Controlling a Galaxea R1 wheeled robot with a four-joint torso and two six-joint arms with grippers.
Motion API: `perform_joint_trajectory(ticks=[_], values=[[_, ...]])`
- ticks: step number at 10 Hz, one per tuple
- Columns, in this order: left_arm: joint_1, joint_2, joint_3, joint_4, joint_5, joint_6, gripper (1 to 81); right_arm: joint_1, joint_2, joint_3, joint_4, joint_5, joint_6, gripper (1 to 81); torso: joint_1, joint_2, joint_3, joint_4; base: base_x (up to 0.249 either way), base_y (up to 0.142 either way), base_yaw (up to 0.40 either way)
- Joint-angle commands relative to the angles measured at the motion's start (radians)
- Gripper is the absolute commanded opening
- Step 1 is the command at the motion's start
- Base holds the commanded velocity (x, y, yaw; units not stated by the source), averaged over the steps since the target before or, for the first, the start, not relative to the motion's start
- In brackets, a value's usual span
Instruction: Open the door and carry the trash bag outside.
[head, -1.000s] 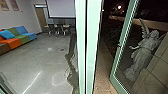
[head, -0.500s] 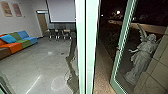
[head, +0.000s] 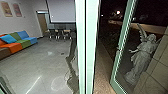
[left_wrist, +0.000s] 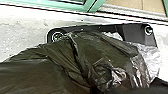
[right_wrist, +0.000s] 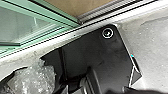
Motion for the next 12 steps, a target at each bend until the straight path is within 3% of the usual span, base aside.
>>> perform_joint_trajectory(ticks=[1, 2, 3, 6, 9, 12], values=[[-0.055, -0.004, -0.003, 0.001, 0.065, 0.004, 1.0, -0.044, 0.151, -0.185, 0.148, 0.015, -0.239, 81.1, 0.000, 0.000, 0.000, 0.000, 0.000, 0.000, 0.000], [-0.055, -0.004, -0.006, -0.006, 0.064, 0.002, 1.0, -0.050, 0.207, -0.255, 0.169, 0.005, -0.302, 81.1, 0.000, 0.000, 0.000, 0.000, 0.000, 0.000, 0.000], [-0.055, 0.001, -0.021, -0.009, 0.062, 0.002, 1.0, -0.061, 0.233, -0.266, 0.153, 0.001, -0.314, 81.1, 0.000, 0.000, 0.000, 0.000, 0.000, 0.000, 0.000], [-0.054, 0.041, -0.080, -0.009, 0.064, -0.001, 1.0, -0.093, 0.333, -0.359, 0.140, 0.001, -0.313, 81.1, -0.001, 0.000, 0.000, 0.000, 0.000, 0.000, 0.000], [-0.054, 0.044, -0.081, -0.007, 0.062, -0.001, 1.0, -0.088, 0.461, -0.551, 0.133, 0.004, -0.314, 81.1, -0.001, 0.000, 0.001, 0.000, 0.000, 0.000, 0.000], [-0.055, 0.050, -0.086, -0.004, 0.062, 0.001, 1.0, -0.078, 0.479, -0.590, 0.113, -0.002, -0.313, 81.1, -0.001, -0.001, 0.001, 0.000, 0.000, 0.000, 0.000]])
